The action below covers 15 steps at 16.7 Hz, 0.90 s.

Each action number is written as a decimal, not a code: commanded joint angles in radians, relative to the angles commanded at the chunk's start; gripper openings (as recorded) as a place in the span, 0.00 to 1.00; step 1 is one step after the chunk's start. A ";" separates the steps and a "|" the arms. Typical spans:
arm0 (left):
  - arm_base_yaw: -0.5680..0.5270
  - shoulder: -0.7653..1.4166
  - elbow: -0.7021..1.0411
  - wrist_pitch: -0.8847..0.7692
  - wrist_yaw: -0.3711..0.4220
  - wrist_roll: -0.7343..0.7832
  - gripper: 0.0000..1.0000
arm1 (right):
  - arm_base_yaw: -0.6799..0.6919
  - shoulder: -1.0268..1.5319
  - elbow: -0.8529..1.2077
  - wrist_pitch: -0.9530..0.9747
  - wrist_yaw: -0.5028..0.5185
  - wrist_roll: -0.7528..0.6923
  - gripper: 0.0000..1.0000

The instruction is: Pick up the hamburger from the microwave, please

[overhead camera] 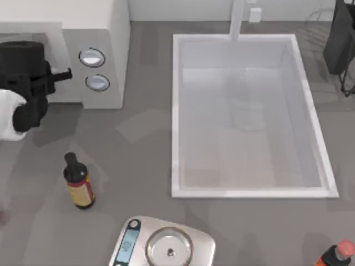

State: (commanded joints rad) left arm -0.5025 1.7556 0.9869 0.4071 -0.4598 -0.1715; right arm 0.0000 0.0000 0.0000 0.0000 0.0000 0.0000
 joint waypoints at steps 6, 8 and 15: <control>-0.140 -0.175 -0.172 -0.053 -0.110 -0.051 0.00 | 0.000 0.000 0.000 0.000 0.000 0.000 1.00; -0.140 -0.175 -0.172 -0.053 -0.110 -0.051 0.00 | 0.000 0.000 0.000 0.000 0.000 0.000 1.00; -0.105 0.004 -0.218 0.136 -0.120 -0.050 0.00 | 0.000 0.000 0.000 0.000 0.000 0.000 1.00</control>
State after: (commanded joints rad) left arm -0.6072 1.7599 0.7686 0.5434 -0.5800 -0.2214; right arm 0.0000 0.0000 0.0000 0.0000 0.0000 0.0000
